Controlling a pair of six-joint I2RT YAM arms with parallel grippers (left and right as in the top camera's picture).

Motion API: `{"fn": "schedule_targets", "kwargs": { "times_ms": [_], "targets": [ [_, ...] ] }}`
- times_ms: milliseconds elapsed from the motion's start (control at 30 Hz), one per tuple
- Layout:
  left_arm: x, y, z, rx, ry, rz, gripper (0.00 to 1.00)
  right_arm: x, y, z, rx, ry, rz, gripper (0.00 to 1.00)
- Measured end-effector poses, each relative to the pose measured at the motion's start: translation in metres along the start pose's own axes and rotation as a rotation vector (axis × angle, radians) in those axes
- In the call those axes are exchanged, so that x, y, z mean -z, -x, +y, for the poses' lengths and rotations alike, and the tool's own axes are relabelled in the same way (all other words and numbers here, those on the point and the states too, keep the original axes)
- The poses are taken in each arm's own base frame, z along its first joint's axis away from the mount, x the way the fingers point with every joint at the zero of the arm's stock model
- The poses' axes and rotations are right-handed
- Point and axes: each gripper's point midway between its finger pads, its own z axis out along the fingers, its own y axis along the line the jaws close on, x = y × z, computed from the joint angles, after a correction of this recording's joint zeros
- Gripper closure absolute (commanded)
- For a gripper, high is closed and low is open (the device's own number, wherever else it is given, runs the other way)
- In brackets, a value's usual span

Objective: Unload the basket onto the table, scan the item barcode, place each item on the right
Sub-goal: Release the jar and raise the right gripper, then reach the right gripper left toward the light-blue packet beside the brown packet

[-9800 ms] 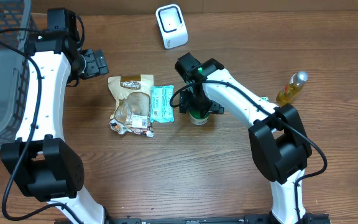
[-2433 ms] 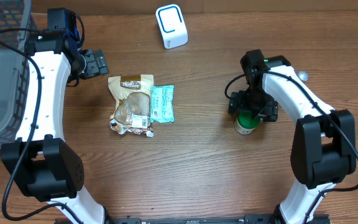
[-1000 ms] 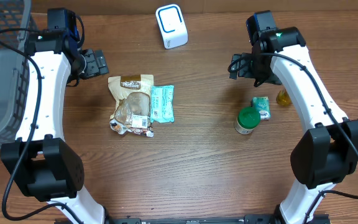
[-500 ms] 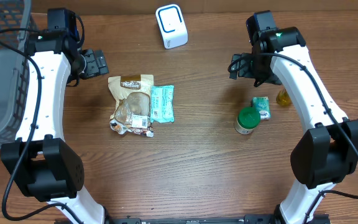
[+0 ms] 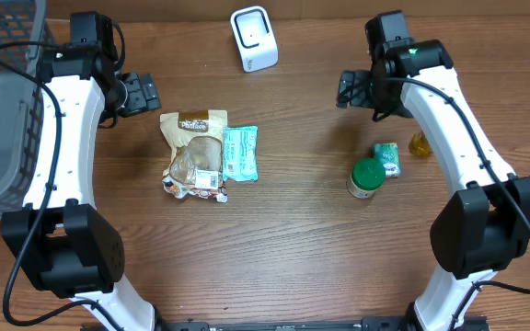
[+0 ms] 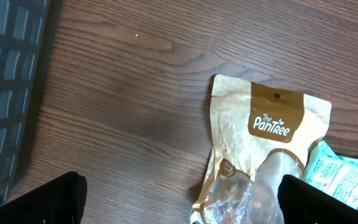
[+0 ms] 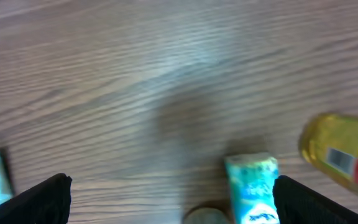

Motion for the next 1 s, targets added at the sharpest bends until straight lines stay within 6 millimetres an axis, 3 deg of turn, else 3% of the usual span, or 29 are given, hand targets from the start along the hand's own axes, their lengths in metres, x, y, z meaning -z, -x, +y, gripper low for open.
{"fn": "schedule_targets", "kwargs": {
  "times_ms": [167,300,700,833,1000],
  "targets": [
    [0.000,0.000,0.000,0.000,0.000,0.000,0.00,0.002,0.004,0.025,0.000,0.140,-0.003,0.00],
    [0.000,0.000,0.000,0.000,0.000,0.000,0.00,0.008,-0.004,0.052,0.007,0.295,0.044,0.00],
    [0.000,0.000,0.000,0.000,0.000,0.000,0.00,0.026,-0.057,0.140,0.179,0.459,0.141,0.00],
    [0.000,0.000,0.000,0.000,0.000,0.000,0.00,0.029,-0.069,0.156,0.221,0.474,0.147,0.00],
    [0.000,0.000,0.000,0.000,0.000,0.000,0.01,0.030,-0.073,0.162,0.235,0.480,0.151,0.00]
  ]
}}
